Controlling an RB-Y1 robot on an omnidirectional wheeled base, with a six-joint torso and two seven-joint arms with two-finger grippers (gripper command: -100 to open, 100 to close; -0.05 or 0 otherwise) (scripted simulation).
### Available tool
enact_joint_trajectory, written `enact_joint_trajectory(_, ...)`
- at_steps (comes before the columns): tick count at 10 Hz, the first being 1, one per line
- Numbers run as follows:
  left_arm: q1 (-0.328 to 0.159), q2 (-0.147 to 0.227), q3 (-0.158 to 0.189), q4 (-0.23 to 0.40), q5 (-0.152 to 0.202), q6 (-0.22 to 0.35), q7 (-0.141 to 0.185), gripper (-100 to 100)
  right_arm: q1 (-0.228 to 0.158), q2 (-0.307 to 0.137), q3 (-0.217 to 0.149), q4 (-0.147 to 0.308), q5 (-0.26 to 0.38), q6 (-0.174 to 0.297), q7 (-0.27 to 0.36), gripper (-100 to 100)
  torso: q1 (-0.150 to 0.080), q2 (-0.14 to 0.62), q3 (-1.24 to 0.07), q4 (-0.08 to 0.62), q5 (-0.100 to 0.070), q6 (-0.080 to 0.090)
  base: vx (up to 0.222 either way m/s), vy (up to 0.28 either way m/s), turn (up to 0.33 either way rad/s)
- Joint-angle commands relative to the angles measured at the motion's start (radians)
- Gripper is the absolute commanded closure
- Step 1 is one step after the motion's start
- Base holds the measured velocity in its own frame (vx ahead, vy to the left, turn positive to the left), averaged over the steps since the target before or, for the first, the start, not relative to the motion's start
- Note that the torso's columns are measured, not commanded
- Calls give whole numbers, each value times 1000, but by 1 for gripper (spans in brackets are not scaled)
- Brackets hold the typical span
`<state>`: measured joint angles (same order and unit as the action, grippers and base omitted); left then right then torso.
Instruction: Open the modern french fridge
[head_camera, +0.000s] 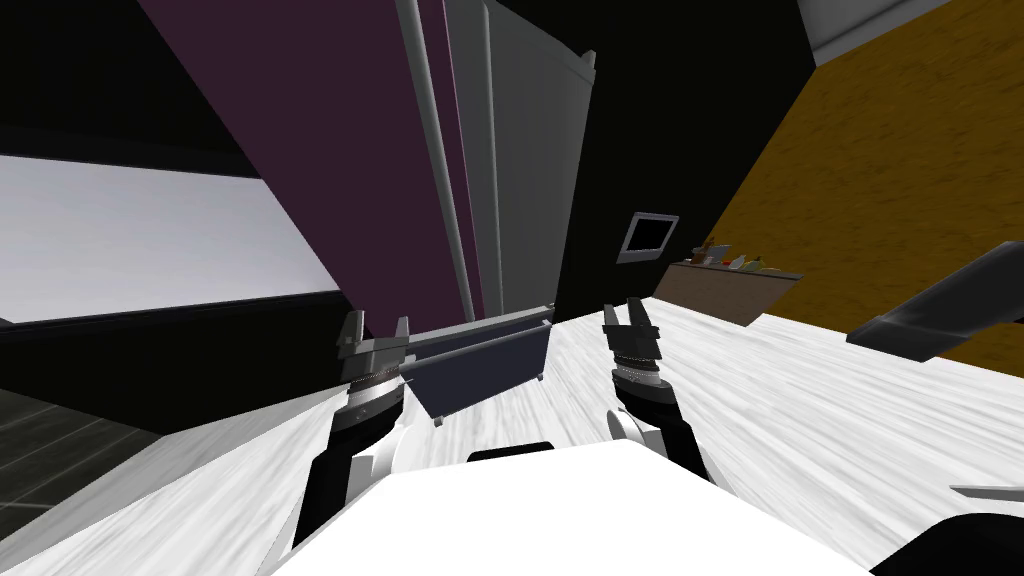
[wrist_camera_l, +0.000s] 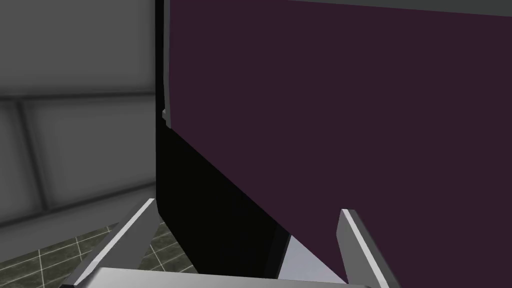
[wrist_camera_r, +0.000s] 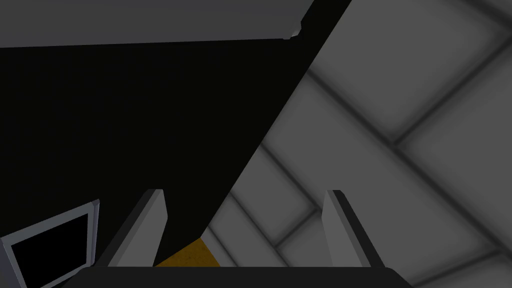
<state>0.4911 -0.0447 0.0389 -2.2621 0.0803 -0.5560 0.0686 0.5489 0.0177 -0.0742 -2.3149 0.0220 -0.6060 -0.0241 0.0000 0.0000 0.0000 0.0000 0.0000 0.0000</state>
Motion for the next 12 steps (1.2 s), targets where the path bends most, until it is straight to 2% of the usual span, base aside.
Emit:
enact_joint_trajectory(1, 0, 0, 0, 0, 0, 0, 0, 0, 0, 0, 0, 0, 0, 0, 0, 0, 0, 40, -82, 41, 0, 0, 0, 0, 0)
enact_joint_trajectory(9, 0, 0, 0, 0, 0, 0, 0, 0, 0, 0, 0, 0, 0, 0, 0, 0, 0, 618, -1234, 617, 0, 0, 0, 0, 0)
enact_joint_trajectory(10, -2, 30, 0, 11, 0, -6, 1, -100, 0, 0, 0, 0, 0, 0, 0, 0, 0, 691, -1382, 691, 0, 0, 12, -3, 1)
enact_joint_trajectory(12, -6, 77, 2, 36, 1, -21, 2, -100, 0, 0, 0, 0, 0, 0, 0, 0, 0, 734, -1471, 734, 0, 0, 20, -9, 2)
